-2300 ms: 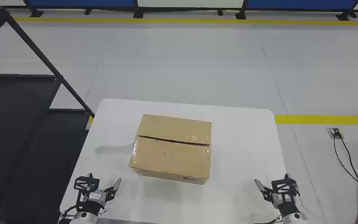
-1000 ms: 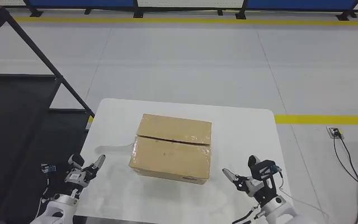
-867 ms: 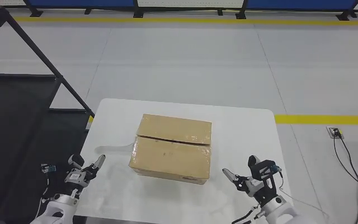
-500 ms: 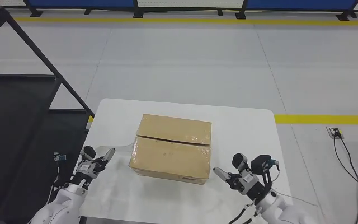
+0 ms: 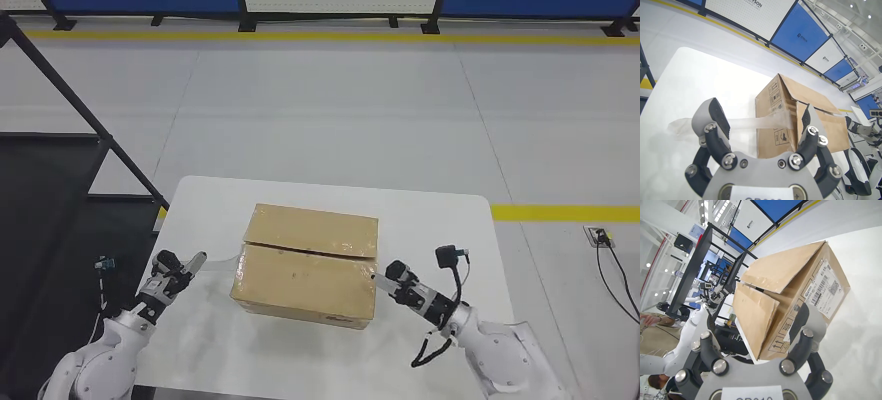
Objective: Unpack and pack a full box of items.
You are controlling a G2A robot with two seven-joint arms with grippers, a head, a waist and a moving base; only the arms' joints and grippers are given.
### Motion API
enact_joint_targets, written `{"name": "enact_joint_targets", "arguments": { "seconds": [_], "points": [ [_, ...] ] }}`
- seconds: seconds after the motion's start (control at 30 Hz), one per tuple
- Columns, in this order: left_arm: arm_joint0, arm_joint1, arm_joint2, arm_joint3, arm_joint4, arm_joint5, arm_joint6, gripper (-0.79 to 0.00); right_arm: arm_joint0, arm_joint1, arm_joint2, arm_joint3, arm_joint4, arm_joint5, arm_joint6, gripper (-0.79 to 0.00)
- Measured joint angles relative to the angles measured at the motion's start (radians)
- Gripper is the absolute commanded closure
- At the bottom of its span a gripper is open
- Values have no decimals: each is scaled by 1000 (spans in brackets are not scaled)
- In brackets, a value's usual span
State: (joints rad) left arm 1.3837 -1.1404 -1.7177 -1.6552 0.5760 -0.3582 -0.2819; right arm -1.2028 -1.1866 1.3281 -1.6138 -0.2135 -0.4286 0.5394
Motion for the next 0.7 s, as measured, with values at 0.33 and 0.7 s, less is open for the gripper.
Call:
{"name": "enact_joint_targets", "arguments": {
  "seconds": [0.33,0.7],
  "points": [
    [13,0,22,-9,3,1,2,-785,76,-3,-34,97,245,-125,129,-785],
    [27,-2,46,-38,-11,9,36,-785,64,26,-1,53,590,-279,489,-785]
  ]
}}
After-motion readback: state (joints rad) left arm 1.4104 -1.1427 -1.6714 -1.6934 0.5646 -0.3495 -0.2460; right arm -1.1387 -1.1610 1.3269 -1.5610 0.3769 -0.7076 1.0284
